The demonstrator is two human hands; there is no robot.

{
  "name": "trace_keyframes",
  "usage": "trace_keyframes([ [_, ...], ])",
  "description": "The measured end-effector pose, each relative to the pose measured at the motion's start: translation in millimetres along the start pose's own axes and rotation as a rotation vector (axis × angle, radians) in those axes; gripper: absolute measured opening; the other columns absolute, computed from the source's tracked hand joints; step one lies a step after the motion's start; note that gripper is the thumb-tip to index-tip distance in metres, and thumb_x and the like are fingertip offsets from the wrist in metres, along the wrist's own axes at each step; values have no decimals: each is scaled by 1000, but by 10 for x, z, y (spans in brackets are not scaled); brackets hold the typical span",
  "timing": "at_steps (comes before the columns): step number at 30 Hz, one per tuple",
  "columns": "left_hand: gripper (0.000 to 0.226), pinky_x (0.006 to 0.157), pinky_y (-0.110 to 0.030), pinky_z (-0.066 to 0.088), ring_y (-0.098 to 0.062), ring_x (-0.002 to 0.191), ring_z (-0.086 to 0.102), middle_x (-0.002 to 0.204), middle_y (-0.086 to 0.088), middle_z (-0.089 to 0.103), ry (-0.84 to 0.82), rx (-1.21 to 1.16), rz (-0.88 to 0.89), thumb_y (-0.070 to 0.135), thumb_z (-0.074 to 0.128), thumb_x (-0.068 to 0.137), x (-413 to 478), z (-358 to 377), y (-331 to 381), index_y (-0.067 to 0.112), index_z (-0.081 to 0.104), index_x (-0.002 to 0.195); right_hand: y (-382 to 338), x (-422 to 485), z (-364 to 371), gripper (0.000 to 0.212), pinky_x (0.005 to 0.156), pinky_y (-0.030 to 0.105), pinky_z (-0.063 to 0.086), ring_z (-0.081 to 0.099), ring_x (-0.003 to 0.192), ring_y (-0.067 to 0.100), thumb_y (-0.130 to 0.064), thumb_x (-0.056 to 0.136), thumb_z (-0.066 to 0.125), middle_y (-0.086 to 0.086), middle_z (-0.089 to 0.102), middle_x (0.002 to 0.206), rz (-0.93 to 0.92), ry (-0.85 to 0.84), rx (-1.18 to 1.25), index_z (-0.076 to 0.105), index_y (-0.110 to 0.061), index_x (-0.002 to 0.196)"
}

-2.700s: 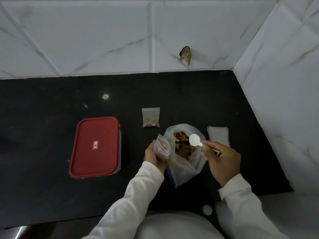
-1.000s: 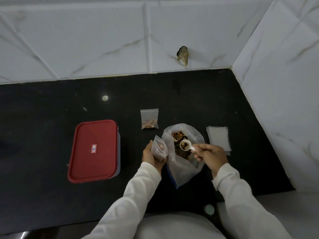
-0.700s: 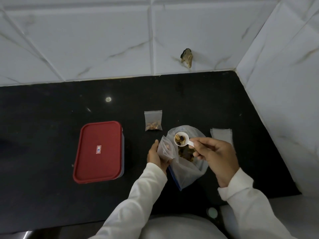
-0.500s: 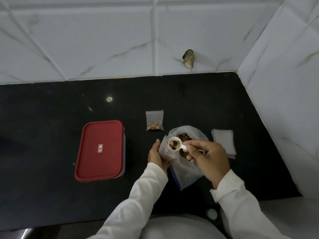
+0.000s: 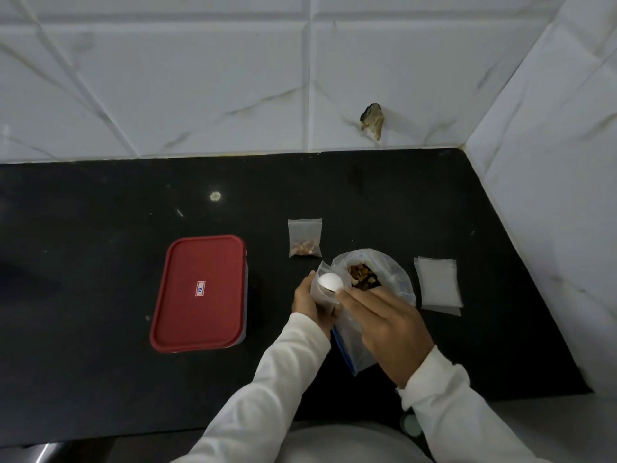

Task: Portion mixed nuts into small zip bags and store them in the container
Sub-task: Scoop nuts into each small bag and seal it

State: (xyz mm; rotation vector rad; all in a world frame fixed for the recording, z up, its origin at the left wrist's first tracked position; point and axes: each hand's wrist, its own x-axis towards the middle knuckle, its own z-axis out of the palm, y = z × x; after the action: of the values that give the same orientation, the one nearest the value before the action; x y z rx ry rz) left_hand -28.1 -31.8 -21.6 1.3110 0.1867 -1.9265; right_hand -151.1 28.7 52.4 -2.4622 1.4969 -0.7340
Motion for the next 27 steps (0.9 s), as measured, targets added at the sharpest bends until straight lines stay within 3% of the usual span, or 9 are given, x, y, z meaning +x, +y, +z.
trace_keyframes([
  [3,30,53,-28,50,-21,63,63,63,-8,68,-17,-10,-9,39,56,91,-18,5,5,10,64,94,85,-59,22,32,75,30,59,71,87,19,-16,94,46,9,74,102,-100,73,-156,74,-5,104],
  [6,34,55,-28,52,-22,67,64,72,-9,69,-31,-14,-18,39,58,89,-24,11,-13,9,65,105,131,-68,83,31,77,27,58,70,85,18,-17,88,49,8,74,101,-121,99,-161,74,-6,103],
  [8,32,51,-26,52,-22,68,64,76,-10,69,-7,-17,-23,37,59,89,-42,26,-6,9,66,104,146,-28,127,34,76,20,56,66,84,9,-18,98,44,6,72,99,-89,145,-135,74,-4,99],
  [10,32,46,-25,50,-23,70,63,85,-12,68,25,-38,-30,34,59,90,-47,45,5,10,66,109,145,-21,166,48,62,15,54,59,77,7,-26,105,33,4,67,87,57,242,12,68,1,87],
  [13,31,40,-23,47,-22,66,60,81,-10,65,34,-48,-19,32,59,91,-47,71,20,11,66,112,82,7,-10,19,66,13,54,67,76,4,-18,95,58,-5,72,82,447,320,440,74,-9,99],
  [15,29,38,-21,46,-22,66,60,81,-10,64,42,-44,-29,34,58,91,-65,84,26,12,66,107,84,-10,-140,17,68,16,55,69,77,6,-14,90,64,-6,73,80,660,299,670,74,-21,103],
  [18,33,38,-21,47,-21,68,59,83,-10,63,44,-52,-44,36,57,93,-103,92,35,13,66,115,195,-35,-194,17,68,21,55,69,80,10,-13,90,64,-5,74,85,829,254,807,73,-24,101],
  [22,38,37,-23,47,-21,68,58,85,-10,62,51,-58,-28,35,55,94,-108,61,23,13,63,123,410,-144,-170,19,67,18,54,69,82,10,-10,91,62,-3,74,87,942,183,790,73,-23,100],
  [27,36,45,-26,48,-23,74,60,89,-10,62,93,-38,27,30,53,96,-133,18,-1,13,61,127,694,-286,-12,18,82,14,43,60,99,5,-14,94,59,-10,68,102,903,-34,448,70,-23,104],
])
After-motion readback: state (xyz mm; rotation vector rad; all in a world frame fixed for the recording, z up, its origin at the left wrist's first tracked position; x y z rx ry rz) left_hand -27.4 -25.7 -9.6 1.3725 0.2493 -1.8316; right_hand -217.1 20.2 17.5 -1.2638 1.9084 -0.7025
